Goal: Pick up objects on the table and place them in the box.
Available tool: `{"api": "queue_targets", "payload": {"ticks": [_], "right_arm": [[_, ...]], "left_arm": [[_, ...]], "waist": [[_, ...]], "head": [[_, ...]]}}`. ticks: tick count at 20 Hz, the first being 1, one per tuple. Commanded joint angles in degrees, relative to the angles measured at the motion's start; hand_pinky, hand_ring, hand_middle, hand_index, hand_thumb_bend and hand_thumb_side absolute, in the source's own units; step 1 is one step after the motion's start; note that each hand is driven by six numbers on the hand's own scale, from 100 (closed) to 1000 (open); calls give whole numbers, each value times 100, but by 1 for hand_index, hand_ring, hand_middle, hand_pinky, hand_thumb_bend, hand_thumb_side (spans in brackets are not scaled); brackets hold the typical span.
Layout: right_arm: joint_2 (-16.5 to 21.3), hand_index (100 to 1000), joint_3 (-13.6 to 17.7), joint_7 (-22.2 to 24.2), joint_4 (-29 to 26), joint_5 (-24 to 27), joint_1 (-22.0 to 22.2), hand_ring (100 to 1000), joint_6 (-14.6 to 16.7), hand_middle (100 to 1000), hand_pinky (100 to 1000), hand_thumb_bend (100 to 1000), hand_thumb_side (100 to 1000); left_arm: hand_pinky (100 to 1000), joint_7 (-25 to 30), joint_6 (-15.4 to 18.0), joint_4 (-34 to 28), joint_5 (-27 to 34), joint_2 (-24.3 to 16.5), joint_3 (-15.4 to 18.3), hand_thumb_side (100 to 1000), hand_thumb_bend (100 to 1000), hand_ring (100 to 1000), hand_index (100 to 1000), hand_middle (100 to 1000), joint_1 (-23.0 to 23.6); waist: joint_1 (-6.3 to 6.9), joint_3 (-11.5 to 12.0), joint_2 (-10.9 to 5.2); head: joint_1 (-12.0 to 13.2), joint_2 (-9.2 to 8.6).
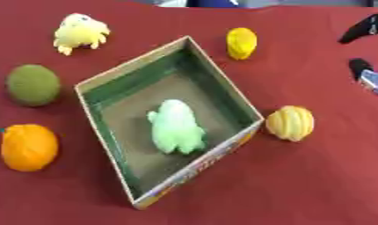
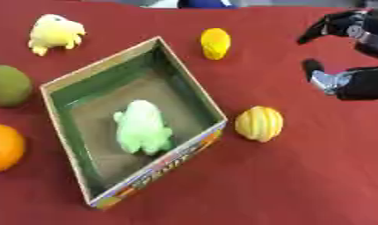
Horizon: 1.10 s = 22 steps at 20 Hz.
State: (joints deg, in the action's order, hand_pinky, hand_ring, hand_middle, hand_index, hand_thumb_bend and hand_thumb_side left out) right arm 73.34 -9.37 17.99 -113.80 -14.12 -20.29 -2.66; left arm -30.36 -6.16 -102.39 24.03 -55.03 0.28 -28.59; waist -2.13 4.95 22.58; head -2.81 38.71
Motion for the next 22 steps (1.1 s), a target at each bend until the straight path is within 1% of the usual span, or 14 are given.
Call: {"api": "queue_targets", "payload": {"ticks": [1,3,8,10,11,12,13,14,15,16,18,22], "right_arm": [[315,859,48,121,-79,-155,0,888,114,820,889,100,646],[317,858,30,52,-79,-159,18,881,99,809,886,100,629],[312,859,-50,-62,-79,-84,69,873,-56,800,881,100,638],[298,861,-87,-74,-79,-38,57,867,-90,793,879,100,620],[288,861,-121,-75,-79,-11,47,863,-95,786,876,100,577],[276,865,-170,-65,-79,23,39,857,-93,780,874,100,488],[268,861,-227,-41,-79,59,37,853,-97,774,872,100,386],[259,856,-282,-15,-79,103,46,852,-123,770,871,100,239],[246,852,-336,4,-79,163,62,853,-185,771,872,100,130],[231,850,-384,14,-79,231,73,854,-263,772,872,100,100],[194,840,-468,-3,-79,372,59,855,-415,773,871,152,100],[101,822,-587,-129,-79,527,-34,851,-681,768,867,176,100]], "left_arm": [[741,-38,-17,-105,-54,-300,123,821,104,755,836,699,10],[741,-54,-16,-135,-38,-306,126,823,104,755,836,698,42],[741,-67,-31,-191,-28,-307,117,823,103,755,836,697,59],[741,-75,-35,-206,-29,-303,122,822,104,756,836,696,61],[742,-78,-37,-214,-27,-297,124,822,104,756,835,696,58],[742,-80,-39,-221,-24,-288,122,823,104,756,835,695,54],[742,-81,-44,-225,-19,-280,116,823,104,756,835,695,49],[742,-80,-48,-230,-13,-272,110,823,104,756,835,694,43],[742,-80,-48,-237,-9,-265,107,823,105,756,835,694,38],[742,-82,-48,-244,-6,-258,107,822,105,756,835,694,35],[741,-99,-48,-246,9,-240,111,822,106,756,834,692,27],[742,-112,-46,-247,53,-207,92,823,106,756,833,690,0]], "waist": [[-2,-10,-129],[-11,-12,-117],[-16,1,-98],[-17,9,-94],[-17,18,-91],[-16,30,-88],[-15,43,-84],[-12,57,-81],[-10,71,-78],[-9,85,-75],[-7,111,-70],[-11,141,-56]], "head": [[20,63],[8,73],[-46,63],[-56,55],[-57,55],[-55,58],[-55,60],[-58,60],[-60,59],[-60,59],[-53,64],[-54,80]]}}
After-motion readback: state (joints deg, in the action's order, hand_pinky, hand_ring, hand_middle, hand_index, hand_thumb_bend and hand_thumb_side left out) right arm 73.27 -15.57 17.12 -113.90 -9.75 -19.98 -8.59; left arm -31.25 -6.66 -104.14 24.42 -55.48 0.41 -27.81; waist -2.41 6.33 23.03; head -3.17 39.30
